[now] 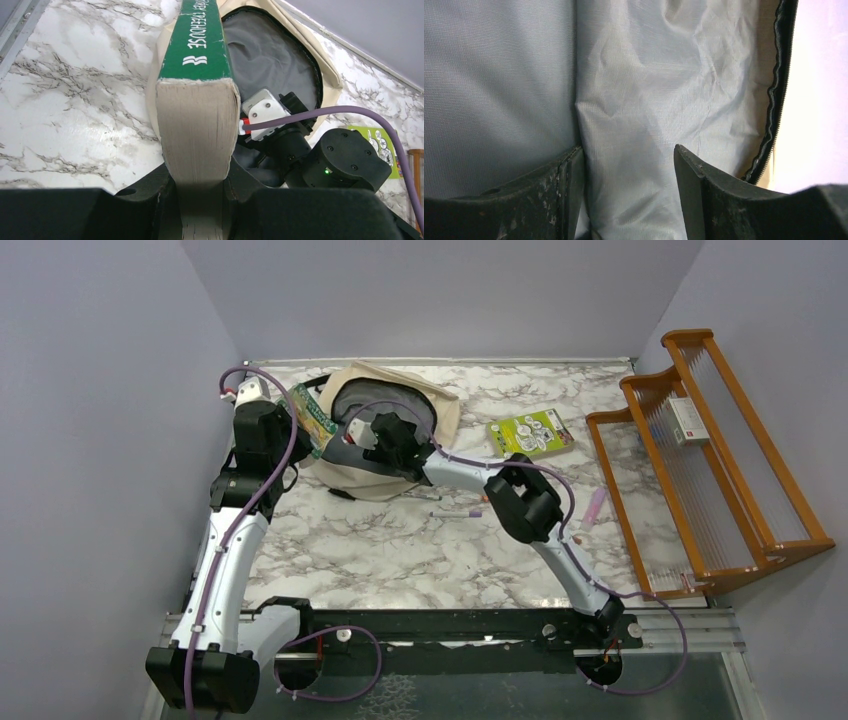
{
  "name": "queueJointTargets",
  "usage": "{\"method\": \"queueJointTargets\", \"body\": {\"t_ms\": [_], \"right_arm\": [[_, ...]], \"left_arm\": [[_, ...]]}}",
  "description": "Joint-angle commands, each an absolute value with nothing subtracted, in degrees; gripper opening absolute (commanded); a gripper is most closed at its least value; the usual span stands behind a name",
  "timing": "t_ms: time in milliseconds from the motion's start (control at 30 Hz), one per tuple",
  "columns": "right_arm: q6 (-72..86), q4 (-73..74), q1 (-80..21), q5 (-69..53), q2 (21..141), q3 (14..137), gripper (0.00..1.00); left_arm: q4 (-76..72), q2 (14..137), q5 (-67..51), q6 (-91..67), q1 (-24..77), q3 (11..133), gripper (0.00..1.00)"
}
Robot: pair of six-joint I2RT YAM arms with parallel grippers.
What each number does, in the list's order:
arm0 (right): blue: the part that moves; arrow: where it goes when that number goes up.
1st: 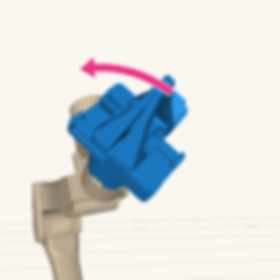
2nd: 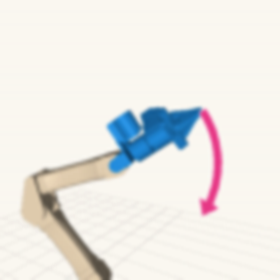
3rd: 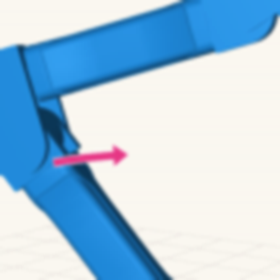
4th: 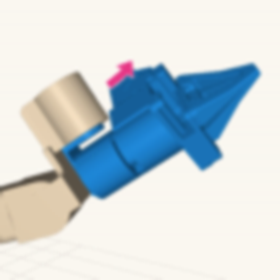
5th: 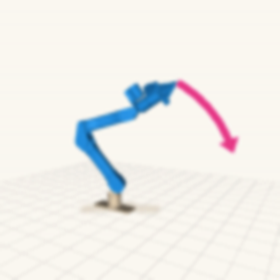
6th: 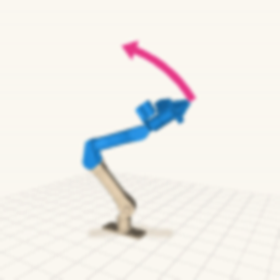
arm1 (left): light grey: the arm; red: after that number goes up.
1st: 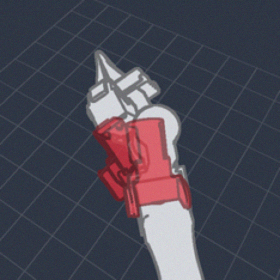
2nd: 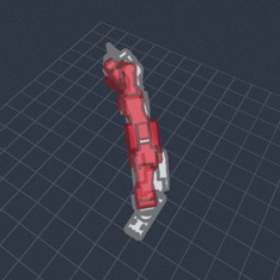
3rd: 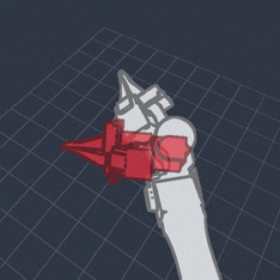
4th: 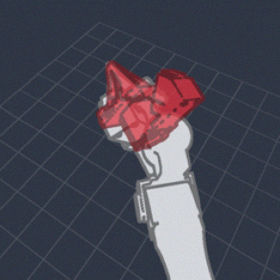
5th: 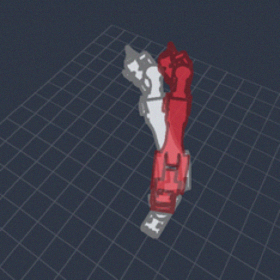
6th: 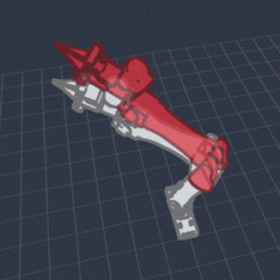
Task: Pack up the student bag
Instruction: Place the book in the student bag.
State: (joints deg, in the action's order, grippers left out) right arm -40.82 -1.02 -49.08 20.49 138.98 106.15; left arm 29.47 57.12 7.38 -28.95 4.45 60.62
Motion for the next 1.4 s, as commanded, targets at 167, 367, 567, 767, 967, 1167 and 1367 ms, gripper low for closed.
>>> {"method": "queueJointTargets", "body": {"t_ms": [167, 367, 567, 767, 967, 1167, 1367], "right_arm": [[-50.1, -11.6, -49.4, 28.8, 145.0, 103.7, 0.67], [-50.8, -19.6, -49.4, 32.1, 146.1, 102.1, 0.38], [-46.5, -20.0, -49.4, 29.4, 141.1, 100.0, 0.05], [-43.2, -16.5, -49.4, 25.2, 134.9, 99.4, 0.00], [-39.1, -9.9, -49.4, 20.6, 130.5, 100.7, 0.00], [-35.3, -3.2, -48.9, 17.2, 128.6, 103.8, 0.01], [-29.1, 4.3, -47.9, 16.2, 127.3, 108.4, 0.00]], "left_arm": [[25.0, 55.4, 8.2, -28.0, 4.1, 60.9, 0.00], [25.1, 55.3, 8.5, -27.8, 4.1, 60.9, 0.00], [25.7, 54.9, 9.4, -27.5, 4.1, 61.0, 0.00], [25.6, 54.8, 8.8, -28.1, 4.1, 60.9, 0.00], [24.8, 54.8, 5.8, -29.6, 4.1, 60.4, 0.00], [23.1, 54.6, 2.3, -31.9, 4.1, 59.1, 0.00], [17.4, 55.2, -3.7, -38.7, 4.1, 54.2, 0.00]]}}
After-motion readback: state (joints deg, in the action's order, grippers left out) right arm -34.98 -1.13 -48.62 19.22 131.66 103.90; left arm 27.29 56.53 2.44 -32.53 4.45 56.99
